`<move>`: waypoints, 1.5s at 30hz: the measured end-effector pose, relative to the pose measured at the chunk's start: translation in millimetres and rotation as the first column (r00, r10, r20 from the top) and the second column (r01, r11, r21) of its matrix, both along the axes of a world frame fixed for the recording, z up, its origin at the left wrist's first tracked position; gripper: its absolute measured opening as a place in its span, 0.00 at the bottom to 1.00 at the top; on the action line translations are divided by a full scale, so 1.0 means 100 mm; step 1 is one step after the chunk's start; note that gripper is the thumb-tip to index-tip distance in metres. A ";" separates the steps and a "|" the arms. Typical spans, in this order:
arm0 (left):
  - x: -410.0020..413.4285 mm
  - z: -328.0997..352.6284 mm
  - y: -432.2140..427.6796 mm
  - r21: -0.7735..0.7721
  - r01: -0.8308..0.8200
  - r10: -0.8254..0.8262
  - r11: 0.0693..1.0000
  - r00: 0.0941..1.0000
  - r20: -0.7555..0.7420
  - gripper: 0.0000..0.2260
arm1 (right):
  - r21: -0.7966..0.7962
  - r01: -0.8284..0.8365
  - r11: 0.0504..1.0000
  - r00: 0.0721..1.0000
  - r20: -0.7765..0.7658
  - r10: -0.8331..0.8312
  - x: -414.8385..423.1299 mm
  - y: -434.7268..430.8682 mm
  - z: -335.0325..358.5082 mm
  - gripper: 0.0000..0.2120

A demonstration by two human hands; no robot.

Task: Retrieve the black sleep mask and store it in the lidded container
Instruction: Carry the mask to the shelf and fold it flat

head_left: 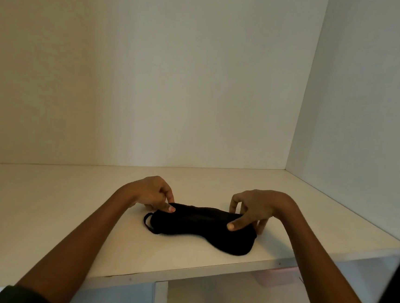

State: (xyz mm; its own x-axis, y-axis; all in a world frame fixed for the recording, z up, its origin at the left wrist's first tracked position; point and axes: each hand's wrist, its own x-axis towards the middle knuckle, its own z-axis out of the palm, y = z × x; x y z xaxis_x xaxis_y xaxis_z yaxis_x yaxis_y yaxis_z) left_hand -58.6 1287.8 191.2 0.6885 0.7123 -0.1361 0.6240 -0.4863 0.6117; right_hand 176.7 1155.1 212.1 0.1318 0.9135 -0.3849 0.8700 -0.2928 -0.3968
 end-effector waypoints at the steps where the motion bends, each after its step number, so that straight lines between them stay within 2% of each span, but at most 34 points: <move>1: -0.01 0.01 0.00 0.013 0.009 -0.009 1.000 1.000 0.010 0.04 | 0.020 -0.015 1.000 1.000 -0.018 0.016 -0.02 0.01 -0.01 0.24; 4: -0.07 0.05 0.01 0.035 -0.004 -0.002 0.999 0.989 0.148 0.05 | 0.125 -0.052 0.991 0.993 -0.096 0.064 -0.02 0.05 0.00 0.14; 7: -0.13 0.12 0.03 0.070 -0.044 0.008 0.997 0.894 0.447 0.06 | 0.360 0.014 0.933 0.963 -0.256 0.084 0.06 0.09 0.05 0.08; 10: -0.14 0.19 -0.01 0.176 -0.049 -0.088 0.983 0.718 0.690 0.09 | 0.637 0.086 0.766 0.930 -0.327 0.167 0.09 0.12 0.12 0.09; 12: -0.17 0.24 -0.05 0.222 0.010 -0.172 0.975 0.671 0.722 0.10 | 0.742 0.067 0.667 0.936 -0.279 0.216 0.10 0.14 0.13 0.13; 13: -0.21 0.26 -0.06 0.226 0.078 -0.216 0.971 0.692 0.688 0.09 | 0.742 0.013 0.670 0.941 -0.236 0.243 0.11 0.14 0.13 0.13; 14: -0.26 0.28 -0.08 0.199 0.168 -0.257 0.966 0.731 0.632 0.07 | 0.689 -0.073 0.721 0.944 -0.186 0.273 0.14 0.14 0.12 0.13; 16: -0.32 0.29 -0.11 0.117 0.287 -0.306 0.951 0.804 0.510 0.12 | 0.429 -0.249 0.869 0.944 -0.093 0.316 0.20 0.09 0.07 0.15; 17: -0.32 0.27 -0.09 0.100 0.279 -0.292 0.955 0.824 0.485 0.14 | 0.305 -0.288 0.908 0.943 -0.072 0.324 0.22 0.08 0.03 0.17; 18: -0.31 0.25 -0.08 0.098 0.240 -0.258 0.966 0.837 0.484 0.16 | 0.251 -0.290 0.924 0.945 -0.079 0.318 0.24 0.07 0.00 0.18; 20: -0.27 0.20 -0.02 0.129 0.111 -0.160 0.985 0.865 0.476 0.20 | 0.280 -0.258 0.925 0.944 -0.131 0.303 0.23 0.06 -0.02 0.20; 22: -0.26 0.15 0.01 0.169 0.028 -0.090 0.985 0.927 0.365 0.25 | 0.265 -0.286 0.921 0.926 -0.171 0.337 0.22 0.02 0.03 0.24; 24: -0.27 0.12 0.01 0.120 0.053 -0.075 0.991 0.981 0.181 0.35 | 0.230 -0.342 0.911 0.906 -0.174 0.385 0.21 -0.03 0.09 0.27; 26: -0.28 0.12 -0.02 0.035 0.114 -0.116 0.993 0.992 0.054 0.40 | 0.290 -0.304 0.908 0.922 -0.149 0.357 0.20 -0.05 0.12 0.24; 29: -0.24 0.13 -0.14 -0.034 0.233 -0.235 0.972 0.971 -0.039 0.37 | 0.435 -0.206 0.876 0.967 -0.043 0.249 0.11 -0.02 0.12 0.13; 32: -0.11 0.10 -0.29 -0.023 0.316 -0.317 0.948 0.942 -0.112 0.28 | 0.379 -0.288 0.879 0.957 0.124 0.260 -0.11 0.04 0.04 0.12; 34: -0.03 0.06 -0.34 0.028 0.334 -0.326 0.942 0.933 -0.154 0.26 | 0.363 -0.290 0.885 0.955 0.167 0.245 -0.25 0.07 -0.06 0.13; 37: 0.04 0.01 -0.40 0.092 0.366 -0.338 0.926 0.913 -0.228 0.26 | 0.405 -0.266 0.875 0.961 0.187 0.206 -0.31 0.07 -0.18 0.10; 42: 0.02 0.00 -0.38 0.176 0.349 -0.298 0.920 0.918 -0.263 0.31 | 0.474 -0.200 0.858 0.975 0.187 0.124 -0.10 -0.06 -0.10 0.05; 45: 0.00 0.00 -0.35 0.249 0.342 -0.262 0.906 0.916 -0.304 0.33 | 0.586 -0.130 0.800 0.988 0.144 0.055 0.06 -0.14 -0.10 0.03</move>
State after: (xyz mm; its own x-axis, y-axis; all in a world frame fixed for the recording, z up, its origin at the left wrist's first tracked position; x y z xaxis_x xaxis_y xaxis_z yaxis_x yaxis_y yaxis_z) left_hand -58.7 1252.6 191.3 0.8459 0.5099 -0.1566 0.5334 -0.8075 0.2520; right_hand 182.4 1141.4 202.6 0.0431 0.9679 0.2476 0.9305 0.0513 -0.3626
